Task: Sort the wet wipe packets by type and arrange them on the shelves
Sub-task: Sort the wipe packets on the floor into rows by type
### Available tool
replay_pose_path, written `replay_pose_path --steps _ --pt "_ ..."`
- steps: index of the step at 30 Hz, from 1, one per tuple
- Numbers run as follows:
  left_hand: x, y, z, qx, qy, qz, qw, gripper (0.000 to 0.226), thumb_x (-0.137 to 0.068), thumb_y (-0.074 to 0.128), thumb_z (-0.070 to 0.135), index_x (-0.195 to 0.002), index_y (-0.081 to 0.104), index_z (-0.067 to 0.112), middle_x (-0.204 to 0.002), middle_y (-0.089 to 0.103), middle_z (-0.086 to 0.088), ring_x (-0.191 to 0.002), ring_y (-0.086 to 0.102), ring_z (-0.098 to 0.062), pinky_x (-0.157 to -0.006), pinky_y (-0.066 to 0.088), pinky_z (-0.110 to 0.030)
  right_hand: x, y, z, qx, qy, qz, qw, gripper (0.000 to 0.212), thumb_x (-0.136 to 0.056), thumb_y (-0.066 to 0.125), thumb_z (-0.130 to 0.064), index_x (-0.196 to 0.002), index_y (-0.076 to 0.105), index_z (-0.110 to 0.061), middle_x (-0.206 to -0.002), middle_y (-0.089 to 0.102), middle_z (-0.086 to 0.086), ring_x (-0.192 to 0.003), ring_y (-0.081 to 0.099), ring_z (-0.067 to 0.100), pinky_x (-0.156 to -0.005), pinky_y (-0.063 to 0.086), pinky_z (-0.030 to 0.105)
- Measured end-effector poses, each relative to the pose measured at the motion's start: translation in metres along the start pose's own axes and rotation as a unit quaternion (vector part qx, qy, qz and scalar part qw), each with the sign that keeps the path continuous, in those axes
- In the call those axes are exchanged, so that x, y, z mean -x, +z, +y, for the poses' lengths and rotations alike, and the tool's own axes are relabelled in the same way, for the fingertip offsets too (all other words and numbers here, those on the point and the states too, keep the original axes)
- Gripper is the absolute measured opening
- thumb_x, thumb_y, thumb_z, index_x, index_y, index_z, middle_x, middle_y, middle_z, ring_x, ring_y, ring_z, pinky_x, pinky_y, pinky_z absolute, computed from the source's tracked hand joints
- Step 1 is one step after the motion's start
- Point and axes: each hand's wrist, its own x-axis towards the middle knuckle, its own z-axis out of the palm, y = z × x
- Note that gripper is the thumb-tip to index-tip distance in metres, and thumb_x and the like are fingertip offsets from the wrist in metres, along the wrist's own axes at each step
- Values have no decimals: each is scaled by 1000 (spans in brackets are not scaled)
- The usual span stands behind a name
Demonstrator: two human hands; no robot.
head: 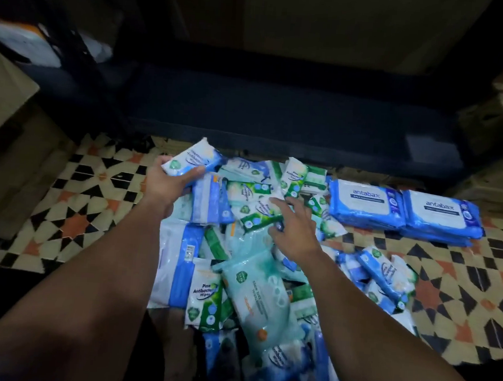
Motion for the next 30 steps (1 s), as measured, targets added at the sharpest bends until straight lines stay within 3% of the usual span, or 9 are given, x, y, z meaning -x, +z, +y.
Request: replay_pose_path --steps 3,7,10,13,16,19,22,26,30 --pt "0 -15 -18 -61 -11 -46 997 73 -53 99 23 -112 56 15 -112 70 -10 -99 71 -26 -85 60 -48 -13 9 -15 16 -10 -27 999 61 -92 63 -26 -148 41 -39 -157 22 6 -146 18 31 -112 30 54" --pt "5 -26 -31 -279 51 -144 948 57 -80 84 32 -131 60 24 -125 56 8 -100 54 -11 -82 45 -32 -13 13 -27 39 16 19 999 57 -90 60 -17 -143 48 -36 -150 30 7 -138 15 28 -109 27 50" --pt "-7 -44 -39 -333 60 -136 931 60 -88 74 41 -141 56 18 -132 53 0 -111 51 -17 -85 44 -31 -16 21 -53 98 -122 67 985 57 -78 60 -8 -132 61 -28 -141 44 10 -132 27 34 -106 30 57" --pt "-23 -64 -36 -402 78 -164 897 50 -93 72 27 -140 58 20 -142 53 -6 -123 50 -17 -93 41 -26 -19 32 -107 144 -362 -21 921 58 -74 64 -5 -129 64 -23 -132 54 9 -127 40 34 -102 36 55" --pt "-38 -73 -31 -490 113 -201 841 48 -92 67 4 -137 60 19 -142 54 -9 -130 50 -23 -98 34 -20 -10 49 -155 264 -498 -142 814 60 -89 66 -15 -145 49 -29 -151 41 9 -144 27 32 -110 30 52" --pt "-47 -77 -31 -531 132 -201 812 50 -90 56 -8 -133 64 16 -141 57 -8 -132 50 -24 -100 33 -18 -8 77 -178 357 -506 -206 758 53 -108 40 -24 -157 26 -38 -169 9 5 -155 -3 31 -120 10 60" --pt "-55 -77 -34 -560 152 -216 785 53 -89 54 -10 -134 63 17 -147 52 -4 -138 43 -23 -113 29 -25 -10 103 -196 477 -485 -249 689 55 -109 30 -38 -158 6 -43 -169 -7 1 -154 -16 31 -118 1 66" --pt "-54 -78 -49 -609 187 -223 738 48 -96 63 12 -143 56 23 -157 37 -2 -143 32 -26 -116 27 -30 -8 112 -208 527 -461 -262 664 47 -109 25 -40 -156 18 -43 -168 9 1 -155 -6 29 -114 -3 71" --pt "-50 -83 -60 -622 205 -199 729 48 -100 57 14 -146 52 28 -159 32 3 -145 23 -23 -112 35 -33 -11 113 -211 526 -520 -156 655 41 -104 45 -35 -146 46 -35 -151 41 3 -145 26 28 -116 20 64"
